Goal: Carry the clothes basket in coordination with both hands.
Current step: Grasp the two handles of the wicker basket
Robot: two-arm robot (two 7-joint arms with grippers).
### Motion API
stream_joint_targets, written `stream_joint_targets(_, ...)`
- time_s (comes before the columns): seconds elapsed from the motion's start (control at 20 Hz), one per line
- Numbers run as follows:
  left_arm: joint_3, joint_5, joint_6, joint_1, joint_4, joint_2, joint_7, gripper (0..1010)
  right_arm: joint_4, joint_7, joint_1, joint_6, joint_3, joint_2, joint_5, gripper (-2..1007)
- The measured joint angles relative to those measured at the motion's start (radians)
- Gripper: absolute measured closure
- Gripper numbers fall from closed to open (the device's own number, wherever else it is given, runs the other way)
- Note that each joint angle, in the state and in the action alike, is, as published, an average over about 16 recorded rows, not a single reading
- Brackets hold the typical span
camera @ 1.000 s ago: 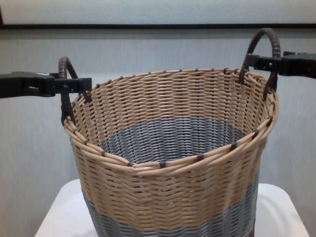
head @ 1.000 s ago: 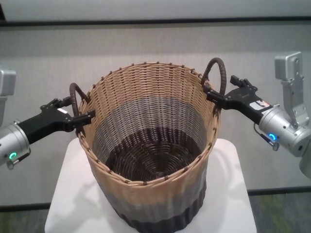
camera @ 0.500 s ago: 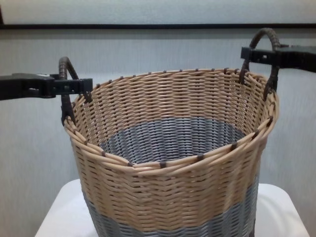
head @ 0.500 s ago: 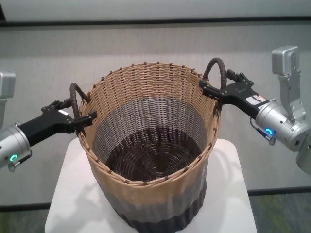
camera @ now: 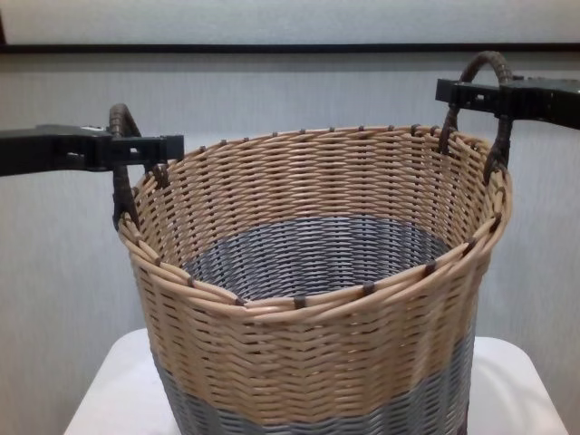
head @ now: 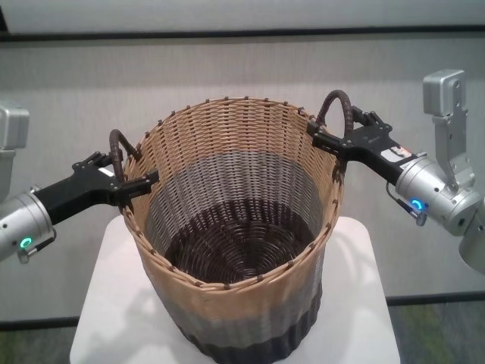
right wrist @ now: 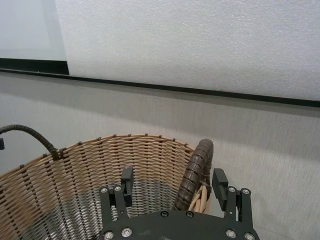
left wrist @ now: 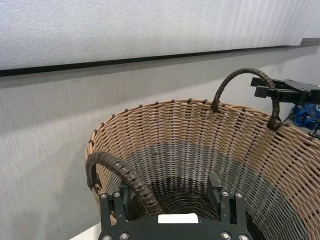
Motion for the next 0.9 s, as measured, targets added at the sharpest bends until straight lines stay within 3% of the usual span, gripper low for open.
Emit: stream_joint_targets(0.9, -0.001, 0.005, -0.001, 0.001, -0.002, 0.000, 0.008, 10, -0.002, -0.007, -0.001, -0.001, -0.001, 0.001, -0.004, 2)
